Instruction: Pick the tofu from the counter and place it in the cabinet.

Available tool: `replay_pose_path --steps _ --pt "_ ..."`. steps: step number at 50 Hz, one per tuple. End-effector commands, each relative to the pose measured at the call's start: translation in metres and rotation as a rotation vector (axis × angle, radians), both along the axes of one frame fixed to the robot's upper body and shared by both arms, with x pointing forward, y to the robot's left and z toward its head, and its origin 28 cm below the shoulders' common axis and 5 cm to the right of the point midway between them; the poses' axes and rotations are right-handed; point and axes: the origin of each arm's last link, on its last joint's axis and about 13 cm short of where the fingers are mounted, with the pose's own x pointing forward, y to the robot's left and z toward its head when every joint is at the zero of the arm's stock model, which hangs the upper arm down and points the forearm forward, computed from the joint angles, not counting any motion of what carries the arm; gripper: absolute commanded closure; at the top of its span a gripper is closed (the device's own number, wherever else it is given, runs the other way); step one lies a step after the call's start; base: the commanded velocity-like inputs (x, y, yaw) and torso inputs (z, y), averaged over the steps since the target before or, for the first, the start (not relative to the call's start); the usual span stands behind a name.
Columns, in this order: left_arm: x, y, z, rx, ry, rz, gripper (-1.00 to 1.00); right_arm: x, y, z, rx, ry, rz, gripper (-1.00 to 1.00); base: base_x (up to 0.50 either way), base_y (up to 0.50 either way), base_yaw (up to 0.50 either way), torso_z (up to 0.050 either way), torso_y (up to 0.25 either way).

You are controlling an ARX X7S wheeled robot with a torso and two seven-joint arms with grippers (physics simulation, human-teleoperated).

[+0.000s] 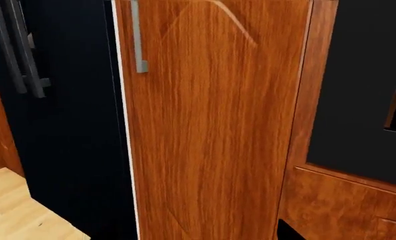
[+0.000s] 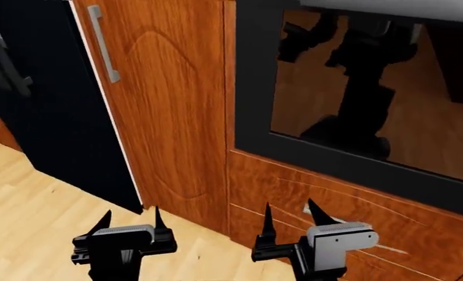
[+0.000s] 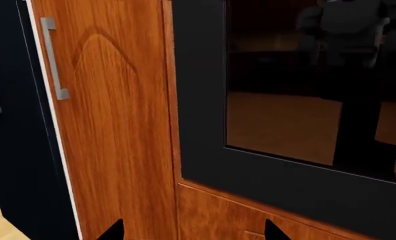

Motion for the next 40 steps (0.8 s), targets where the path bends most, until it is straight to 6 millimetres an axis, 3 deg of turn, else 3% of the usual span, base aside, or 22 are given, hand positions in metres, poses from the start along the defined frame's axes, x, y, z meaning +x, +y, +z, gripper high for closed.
replay_pose_path --steps 1,40 --pt "0.0006 0.0016 0.0005 -0.001 -0.001 0.010 -1.00 -0.0011 0.0021 0.0028 -0.001 -0.005 0.012 -1.00 0.00 0.00 0.50 0.000 0.000" --pt "0.0011 0.0059 -0.0036 0.025 0.015 0.057 -1.00 -0.0067 0.0056 0.0005 0.003 -0.015 0.054 -1.00 0.00 0.00 0.50 0.000 0.000"
